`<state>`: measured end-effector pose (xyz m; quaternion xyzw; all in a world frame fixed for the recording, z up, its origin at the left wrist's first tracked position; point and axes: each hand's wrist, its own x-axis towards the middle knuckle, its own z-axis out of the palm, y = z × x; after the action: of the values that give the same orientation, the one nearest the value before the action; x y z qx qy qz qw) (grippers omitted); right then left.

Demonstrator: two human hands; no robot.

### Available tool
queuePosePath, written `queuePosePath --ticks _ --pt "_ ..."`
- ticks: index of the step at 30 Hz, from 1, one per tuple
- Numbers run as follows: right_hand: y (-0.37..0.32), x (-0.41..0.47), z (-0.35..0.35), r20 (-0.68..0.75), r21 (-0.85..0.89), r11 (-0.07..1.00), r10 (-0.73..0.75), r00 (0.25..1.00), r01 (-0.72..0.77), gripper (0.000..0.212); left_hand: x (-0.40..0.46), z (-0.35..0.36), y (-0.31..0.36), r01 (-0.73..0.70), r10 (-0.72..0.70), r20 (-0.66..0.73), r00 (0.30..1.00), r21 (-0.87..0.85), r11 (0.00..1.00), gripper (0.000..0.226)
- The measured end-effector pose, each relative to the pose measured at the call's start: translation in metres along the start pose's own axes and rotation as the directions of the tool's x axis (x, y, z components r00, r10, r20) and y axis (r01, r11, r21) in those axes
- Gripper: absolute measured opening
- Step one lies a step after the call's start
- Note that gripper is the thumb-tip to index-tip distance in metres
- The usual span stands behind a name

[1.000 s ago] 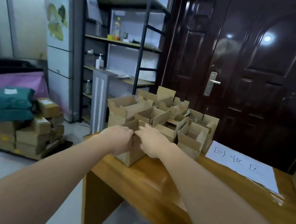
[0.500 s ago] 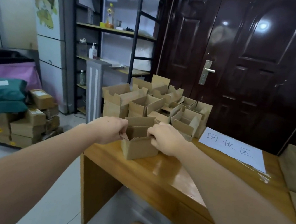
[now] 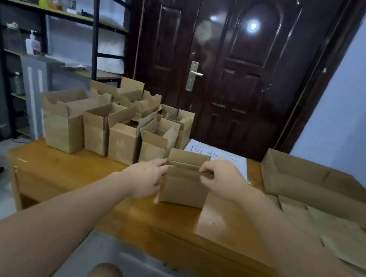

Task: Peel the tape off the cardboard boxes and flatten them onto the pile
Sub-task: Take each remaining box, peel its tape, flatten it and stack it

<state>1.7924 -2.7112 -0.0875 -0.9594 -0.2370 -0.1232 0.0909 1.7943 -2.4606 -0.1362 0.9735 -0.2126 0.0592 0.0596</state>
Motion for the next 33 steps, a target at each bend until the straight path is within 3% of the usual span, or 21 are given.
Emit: queuePosePath --ticks 5,9,14,16,19,21,23,25,28,31,33 --pt "0.067 -0.036 -0.002 -0.022 -0.042 0.986 0.162 0.986 -0.163 0.014 0.057 0.026 0.045 -0.055 0.054 -0.017 0.998 -0.026 0.998 0.079" --pt "0.101 -0.064 0.008 -0.087 0.131 0.951 0.294 0.952 -0.281 0.047 0.086 0.036 0.063 -0.116 0.116 -0.004 0.993 -0.008 0.993 0.075" --pt "0.116 -0.078 0.023 -0.109 0.096 0.957 0.285 0.952 -0.275 0.058 0.096 0.031 0.062 -0.144 0.145 -0.04 0.989 0.044 0.989 0.076" --pt "0.116 -0.077 0.022 -0.159 0.06 0.969 0.246 0.956 -0.24 0.06 0.094 0.026 0.059 -0.1 0.092 -0.138 0.986 -0.053 0.994 0.083" --pt "0.115 -0.076 0.019 -0.208 0.119 0.95 0.308 0.928 -0.288 0.091 0.088 0.023 0.059 0.02 -0.107 -0.233 0.966 -0.347 0.938 0.09" --pt "0.114 -0.077 0.02 -0.201 0.27 0.887 0.433 0.879 -0.376 0.109 0.087 0.028 0.056 0.134 -0.199 -0.128 0.972 -0.392 0.91 0.093" --pt "0.114 -0.079 0.026 -0.092 0.359 0.799 0.544 0.834 -0.482 0.117 0.089 0.038 0.052 0.213 -0.222 0.019 0.975 -0.373 0.903 0.091" --pt "0.114 -0.079 0.037 0.071 0.3 0.763 0.581 0.811 -0.573 0.118 0.089 0.047 0.051 0.223 -0.184 0.141 0.973 -0.349 0.91 0.088" --pt "0.109 -0.077 0.052 0.246 0.064 0.836 0.516 0.821 -0.545 0.103 0.086 0.056 0.062 0.113 -0.081 0.193 0.978 -0.163 0.98 0.079" --pt "0.099 -0.074 0.057 0.279 -0.011 0.879 0.461 0.842 -0.477 0.084 0.084 0.057 0.074 -0.035 0.024 0.154 0.988 0.07 0.997 0.046" --pt "0.097 -0.072 0.056 0.231 0.051 0.878 0.454 0.861 -0.476 0.076 0.086 0.056 0.074 -0.062 0.052 0.137 0.989 0.07 0.996 0.041"
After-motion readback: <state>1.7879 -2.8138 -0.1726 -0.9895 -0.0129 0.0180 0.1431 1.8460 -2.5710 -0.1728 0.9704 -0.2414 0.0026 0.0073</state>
